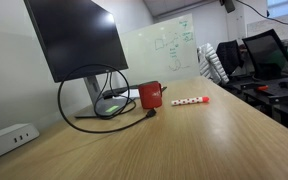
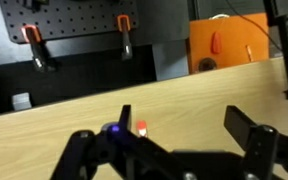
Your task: Pick up the marker and put it in the mug
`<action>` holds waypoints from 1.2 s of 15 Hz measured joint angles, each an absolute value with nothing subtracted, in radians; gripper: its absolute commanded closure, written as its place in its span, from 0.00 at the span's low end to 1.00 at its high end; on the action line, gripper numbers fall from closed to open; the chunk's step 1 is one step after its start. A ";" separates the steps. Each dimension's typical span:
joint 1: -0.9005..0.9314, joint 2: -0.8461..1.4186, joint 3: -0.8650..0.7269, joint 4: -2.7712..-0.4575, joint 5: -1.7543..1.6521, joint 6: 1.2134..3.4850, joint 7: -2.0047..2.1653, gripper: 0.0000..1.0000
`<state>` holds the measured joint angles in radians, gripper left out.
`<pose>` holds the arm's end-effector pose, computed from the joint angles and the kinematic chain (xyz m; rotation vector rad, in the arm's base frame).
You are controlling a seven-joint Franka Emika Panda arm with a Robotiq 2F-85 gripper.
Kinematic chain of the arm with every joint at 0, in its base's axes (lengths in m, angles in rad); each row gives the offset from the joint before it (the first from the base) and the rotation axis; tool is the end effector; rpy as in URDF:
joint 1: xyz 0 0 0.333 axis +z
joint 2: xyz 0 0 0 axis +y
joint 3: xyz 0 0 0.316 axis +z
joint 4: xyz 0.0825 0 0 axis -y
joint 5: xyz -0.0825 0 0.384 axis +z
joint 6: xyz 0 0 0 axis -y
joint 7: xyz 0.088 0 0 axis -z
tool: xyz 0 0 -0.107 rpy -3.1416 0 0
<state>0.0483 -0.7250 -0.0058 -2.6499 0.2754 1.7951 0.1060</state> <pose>0.3142 0.0364 0.4541 -2.8691 0.2026 0.2156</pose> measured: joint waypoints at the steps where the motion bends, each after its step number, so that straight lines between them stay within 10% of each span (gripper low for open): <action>1: 0.045 -0.714 0.005 -2.661 0.275 1.851 0.106 0.00; 10: 0.049 -0.205 0.136 -2.658 0.161 2.422 0.146 0.00; 18: 0.071 0.192 0.128 -2.399 0.004 2.478 0.269 0.00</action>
<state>0.0710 0.1918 0.1276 -2.3992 0.0043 2.4777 0.2693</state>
